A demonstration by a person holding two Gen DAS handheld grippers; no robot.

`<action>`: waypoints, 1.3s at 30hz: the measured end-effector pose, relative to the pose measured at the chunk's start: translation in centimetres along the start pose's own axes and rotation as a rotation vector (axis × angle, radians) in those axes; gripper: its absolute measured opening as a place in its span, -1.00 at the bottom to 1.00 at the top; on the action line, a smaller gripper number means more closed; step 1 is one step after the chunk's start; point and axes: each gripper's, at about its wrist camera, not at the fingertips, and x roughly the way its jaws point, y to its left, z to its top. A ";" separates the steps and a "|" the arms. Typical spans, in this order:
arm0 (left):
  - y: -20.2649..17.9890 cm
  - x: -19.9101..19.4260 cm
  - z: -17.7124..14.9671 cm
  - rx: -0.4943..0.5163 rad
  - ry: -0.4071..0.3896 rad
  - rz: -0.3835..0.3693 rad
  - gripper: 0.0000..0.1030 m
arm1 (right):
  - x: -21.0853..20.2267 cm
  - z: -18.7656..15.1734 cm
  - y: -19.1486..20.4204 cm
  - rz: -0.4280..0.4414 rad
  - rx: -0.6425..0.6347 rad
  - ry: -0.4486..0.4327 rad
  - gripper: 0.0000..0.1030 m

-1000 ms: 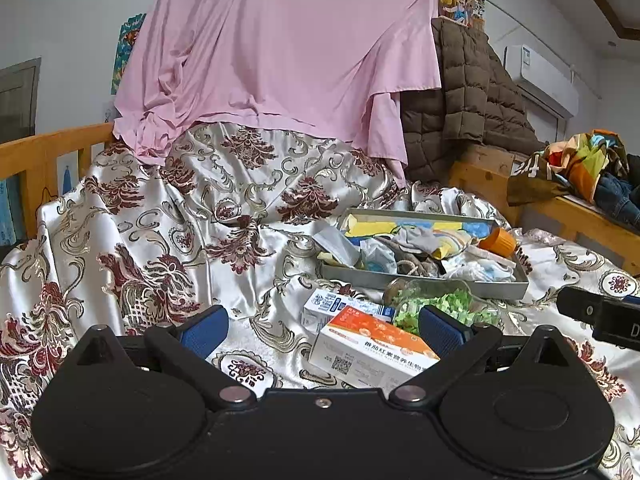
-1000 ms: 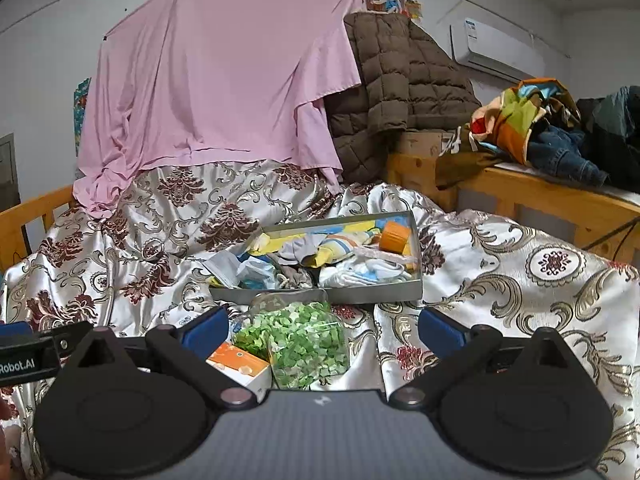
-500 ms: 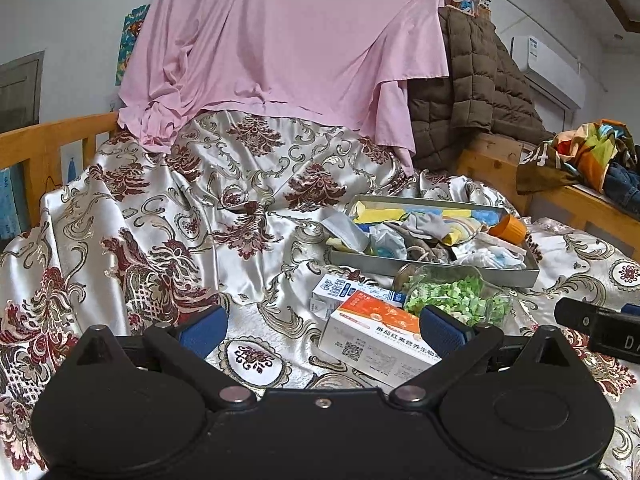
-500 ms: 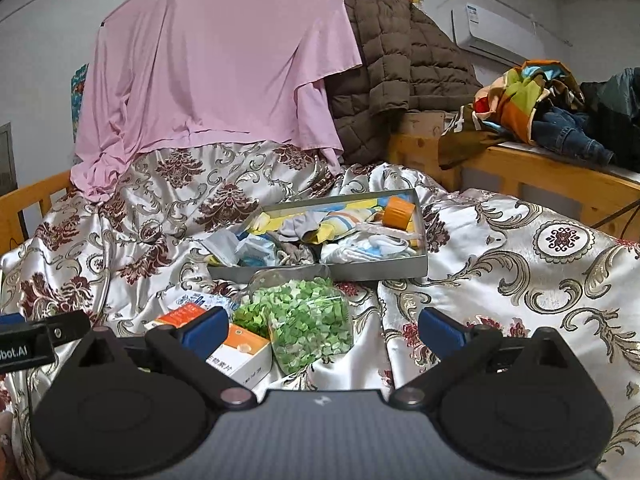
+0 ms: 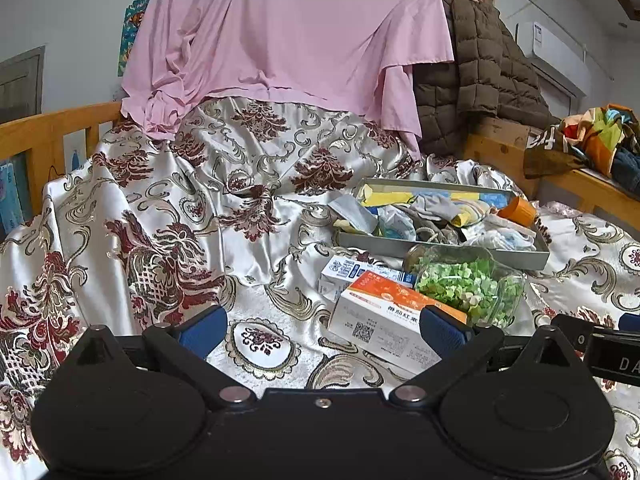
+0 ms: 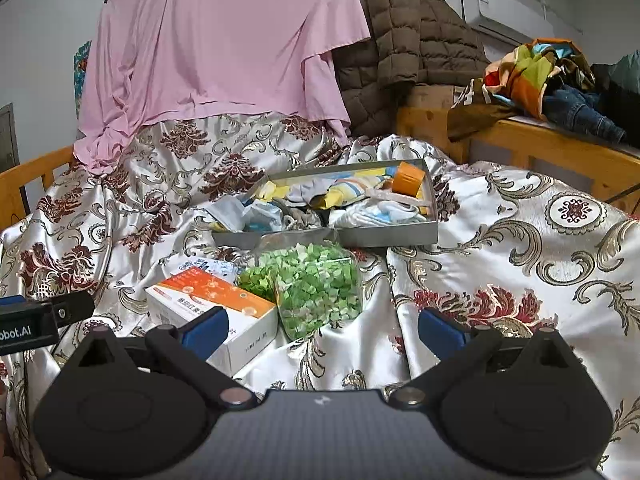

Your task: Organize soft objects

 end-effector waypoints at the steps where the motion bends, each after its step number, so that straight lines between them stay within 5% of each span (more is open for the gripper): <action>1: 0.0 0.0 -0.1 0.001 0.001 0.001 0.98 | 0.0 0.0 0.0 0.001 0.000 0.002 0.99; 39: -0.3 -0.1 -0.5 0.009 0.008 0.000 0.98 | 0.1 -0.1 0.0 0.001 -0.008 0.010 0.99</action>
